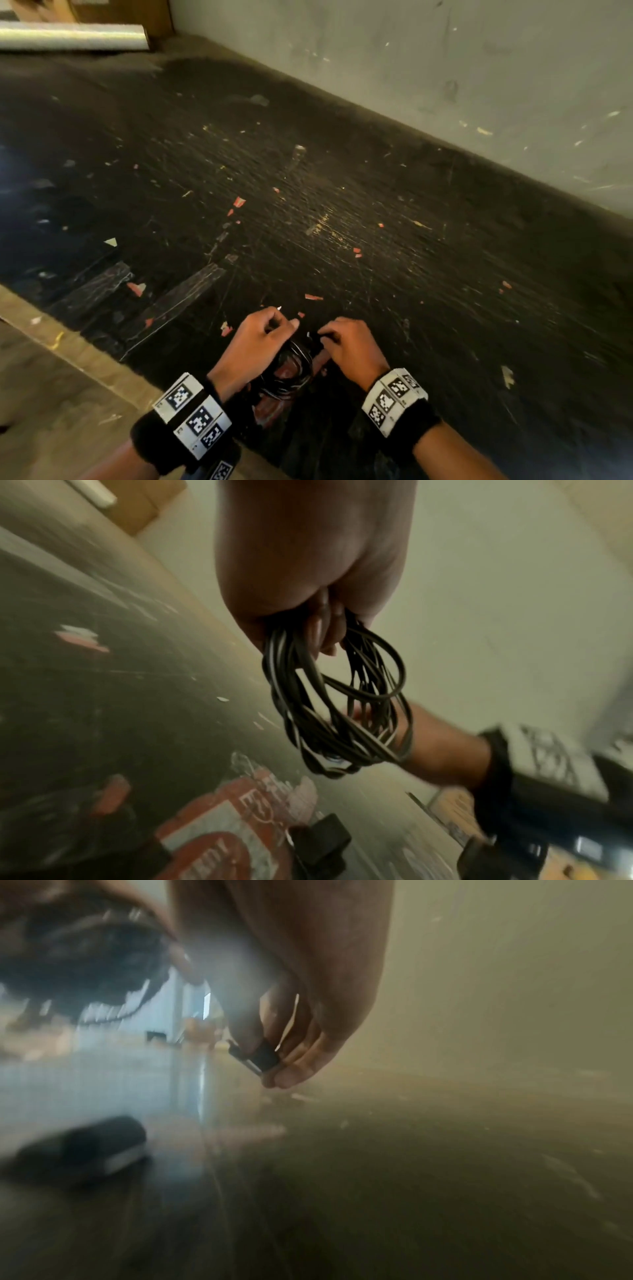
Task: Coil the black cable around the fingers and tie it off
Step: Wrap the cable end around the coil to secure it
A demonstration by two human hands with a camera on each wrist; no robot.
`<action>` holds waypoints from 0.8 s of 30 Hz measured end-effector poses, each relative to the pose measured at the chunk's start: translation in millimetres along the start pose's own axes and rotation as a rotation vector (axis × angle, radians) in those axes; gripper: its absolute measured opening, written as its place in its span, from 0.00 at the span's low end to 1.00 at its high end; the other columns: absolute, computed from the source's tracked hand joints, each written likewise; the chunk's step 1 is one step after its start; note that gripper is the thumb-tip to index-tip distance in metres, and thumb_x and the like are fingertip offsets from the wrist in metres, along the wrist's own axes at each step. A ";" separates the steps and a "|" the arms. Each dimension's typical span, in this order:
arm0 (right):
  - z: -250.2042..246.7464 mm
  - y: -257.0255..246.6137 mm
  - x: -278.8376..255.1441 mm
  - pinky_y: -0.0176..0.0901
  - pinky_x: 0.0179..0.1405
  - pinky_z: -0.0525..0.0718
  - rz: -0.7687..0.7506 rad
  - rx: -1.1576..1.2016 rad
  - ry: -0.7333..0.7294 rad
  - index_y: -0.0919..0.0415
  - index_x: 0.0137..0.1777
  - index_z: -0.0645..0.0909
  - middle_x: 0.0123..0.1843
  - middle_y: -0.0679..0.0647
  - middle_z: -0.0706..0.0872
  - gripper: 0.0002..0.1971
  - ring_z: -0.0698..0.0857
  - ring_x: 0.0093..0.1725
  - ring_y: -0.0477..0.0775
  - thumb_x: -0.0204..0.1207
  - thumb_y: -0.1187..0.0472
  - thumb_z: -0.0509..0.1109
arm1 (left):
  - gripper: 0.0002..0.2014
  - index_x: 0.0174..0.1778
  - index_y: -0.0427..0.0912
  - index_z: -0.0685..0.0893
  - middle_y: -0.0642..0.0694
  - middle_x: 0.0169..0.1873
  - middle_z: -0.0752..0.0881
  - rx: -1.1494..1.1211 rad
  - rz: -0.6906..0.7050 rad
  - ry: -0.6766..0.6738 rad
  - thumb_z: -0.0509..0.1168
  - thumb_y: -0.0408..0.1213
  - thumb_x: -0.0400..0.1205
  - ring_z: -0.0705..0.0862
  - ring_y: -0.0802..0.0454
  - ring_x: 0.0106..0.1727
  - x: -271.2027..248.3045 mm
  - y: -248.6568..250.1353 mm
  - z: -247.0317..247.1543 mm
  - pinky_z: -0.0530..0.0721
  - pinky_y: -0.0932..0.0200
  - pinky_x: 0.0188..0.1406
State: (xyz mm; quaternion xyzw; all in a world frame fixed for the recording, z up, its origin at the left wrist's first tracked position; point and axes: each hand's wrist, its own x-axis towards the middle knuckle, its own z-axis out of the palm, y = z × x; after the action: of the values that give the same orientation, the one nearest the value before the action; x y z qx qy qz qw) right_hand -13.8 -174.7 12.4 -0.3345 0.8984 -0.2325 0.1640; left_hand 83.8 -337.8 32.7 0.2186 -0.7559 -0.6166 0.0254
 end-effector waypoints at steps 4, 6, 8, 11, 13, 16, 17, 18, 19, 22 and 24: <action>-31.7 -16.8 -11.8 0.36 0.51 0.83 -0.045 0.205 0.154 0.55 0.49 0.90 0.46 0.51 0.92 0.08 0.88 0.46 0.44 0.72 0.65 0.74 | 0.11 0.32 0.46 0.83 0.52 0.26 0.85 0.040 0.100 -0.129 0.68 0.44 0.80 0.81 0.63 0.31 6.9 6.6 20.9 0.78 0.60 0.33; -46.5 -21.8 -22.1 0.35 0.50 0.82 -0.078 0.169 0.154 0.56 0.48 0.89 0.46 0.51 0.92 0.07 0.87 0.47 0.44 0.73 0.65 0.73 | 0.13 0.30 0.46 0.80 0.51 0.24 0.81 0.060 0.150 -0.187 0.67 0.44 0.81 0.78 0.61 0.28 10.2 12.5 32.1 0.75 0.59 0.29; -57.8 -18.1 -31.9 0.36 0.49 0.82 -0.066 0.144 0.168 0.56 0.47 0.89 0.45 0.50 0.92 0.06 0.88 0.46 0.44 0.74 0.64 0.73 | 0.15 0.28 0.47 0.78 0.51 0.23 0.77 0.085 0.239 -0.216 0.65 0.41 0.82 0.75 0.61 0.26 11.2 20.5 43.4 0.72 0.60 0.26; -66.7 -8.0 -40.9 0.38 0.44 0.85 0.116 0.274 0.289 0.58 0.42 0.89 0.42 0.52 0.92 0.04 0.89 0.41 0.44 0.74 0.66 0.73 | 0.14 0.29 0.42 0.79 0.51 0.24 0.77 0.102 0.364 -0.263 0.63 0.36 0.83 0.74 0.60 0.26 9.0 34.6 59.7 0.72 0.57 0.27; -75.3 -3.7 -42.1 0.39 0.34 0.84 0.361 0.536 0.368 0.61 0.40 0.86 0.39 0.56 0.92 0.05 0.88 0.34 0.47 0.76 0.67 0.71 | 0.15 0.29 0.41 0.78 0.49 0.24 0.77 0.090 0.397 -0.281 0.62 0.36 0.83 0.74 0.59 0.27 7.4 43.0 72.2 0.72 0.56 0.27; -93.1 -6.3 -48.1 0.36 0.28 0.84 0.490 0.852 0.422 0.66 0.47 0.83 0.38 0.57 0.89 0.03 0.86 0.28 0.48 0.78 0.70 0.68 | 0.17 0.26 0.48 0.75 0.52 0.22 0.73 -0.017 0.337 -0.269 0.62 0.37 0.83 0.71 0.59 0.26 8.2 54.1 87.2 0.69 0.55 0.26; -100.2 -7.2 -52.1 0.36 0.30 0.85 0.441 0.920 0.438 0.66 0.50 0.83 0.39 0.57 0.88 0.04 0.88 0.29 0.47 0.78 0.71 0.68 | 0.19 0.24 0.49 0.75 0.53 0.20 0.71 -0.074 0.258 -0.267 0.62 0.37 0.83 0.70 0.59 0.23 10.2 59.5 90.1 0.68 0.57 0.23; -107.8 -7.7 -57.1 0.35 0.34 0.87 0.374 0.986 0.424 0.66 0.51 0.83 0.40 0.57 0.88 0.06 0.89 0.32 0.47 0.77 0.73 0.68 | 0.20 0.23 0.49 0.74 0.53 0.19 0.69 -0.141 0.157 -0.266 0.62 0.37 0.84 0.68 0.59 0.20 12.7 65.2 91.6 0.65 0.60 0.19; -115.7 -8.5 -62.9 0.36 0.39 0.89 0.311 1.032 0.386 0.66 0.52 0.83 0.41 0.57 0.88 0.08 0.90 0.36 0.48 0.76 0.75 0.69 | 0.20 0.24 0.49 0.74 0.51 0.18 0.67 -0.212 0.054 -0.279 0.62 0.36 0.84 0.66 0.59 0.17 14.8 72.5 92.3 0.61 0.63 0.16; -138.6 -8.4 -78.6 0.37 0.50 0.88 0.168 0.922 0.271 0.67 0.51 0.84 0.45 0.58 0.90 0.11 0.91 0.45 0.50 0.73 0.78 0.70 | 0.12 0.33 0.44 0.77 0.49 0.20 0.64 -0.328 -0.097 -0.338 0.60 0.36 0.85 0.62 0.59 0.14 15.6 98.3 91.1 0.55 0.66 0.14; -150.5 -7.8 -83.1 0.37 0.50 0.87 0.091 0.741 0.318 0.68 0.49 0.84 0.47 0.61 0.90 0.09 0.91 0.47 0.51 0.71 0.77 0.72 | 0.10 0.36 0.43 0.77 0.51 0.18 0.63 -0.359 -0.123 -0.369 0.60 0.37 0.85 0.61 0.60 0.14 14.7 113.1 92.5 0.55 0.66 0.13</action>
State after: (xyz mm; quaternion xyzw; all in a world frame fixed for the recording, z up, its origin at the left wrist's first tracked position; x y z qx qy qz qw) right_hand -17.5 -77.2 154.3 -0.1725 0.7817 -0.5821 0.1426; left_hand 8.2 -241.6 114.0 0.1399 -0.6114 -0.7708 -0.1122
